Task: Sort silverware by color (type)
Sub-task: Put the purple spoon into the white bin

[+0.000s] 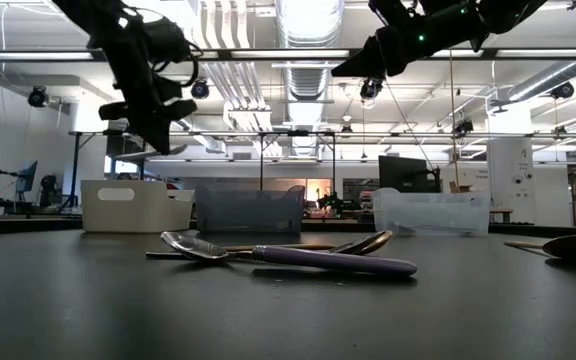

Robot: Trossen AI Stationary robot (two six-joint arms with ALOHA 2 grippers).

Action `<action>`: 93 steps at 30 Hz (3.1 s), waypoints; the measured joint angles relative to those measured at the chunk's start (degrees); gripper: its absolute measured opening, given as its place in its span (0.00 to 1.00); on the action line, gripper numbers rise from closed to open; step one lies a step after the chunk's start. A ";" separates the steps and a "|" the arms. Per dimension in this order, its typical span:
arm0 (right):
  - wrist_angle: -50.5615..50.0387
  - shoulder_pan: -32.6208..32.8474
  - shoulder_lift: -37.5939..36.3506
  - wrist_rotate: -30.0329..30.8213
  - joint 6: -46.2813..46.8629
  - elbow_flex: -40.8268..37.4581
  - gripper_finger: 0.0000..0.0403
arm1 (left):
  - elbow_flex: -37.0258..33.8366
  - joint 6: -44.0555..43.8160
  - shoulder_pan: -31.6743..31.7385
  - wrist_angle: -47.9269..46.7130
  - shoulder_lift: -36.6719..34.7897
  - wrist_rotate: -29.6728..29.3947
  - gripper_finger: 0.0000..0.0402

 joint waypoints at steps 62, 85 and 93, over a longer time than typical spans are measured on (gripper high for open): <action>-2.43 0.00 0.00 0.04 -0.27 0.00 0.15 | -12.20 -6.17 2.01 8.85 8.11 -1.19 0.00; -2.25 0.00 0.00 0.04 -0.60 0.00 0.15 | -12.29 -6.20 2.01 9.38 8.11 -2.13 0.01; -2.25 -0.01 0.00 0.04 -0.61 0.00 0.15 | -12.29 -6.20 2.01 9.34 9.86 -2.16 0.02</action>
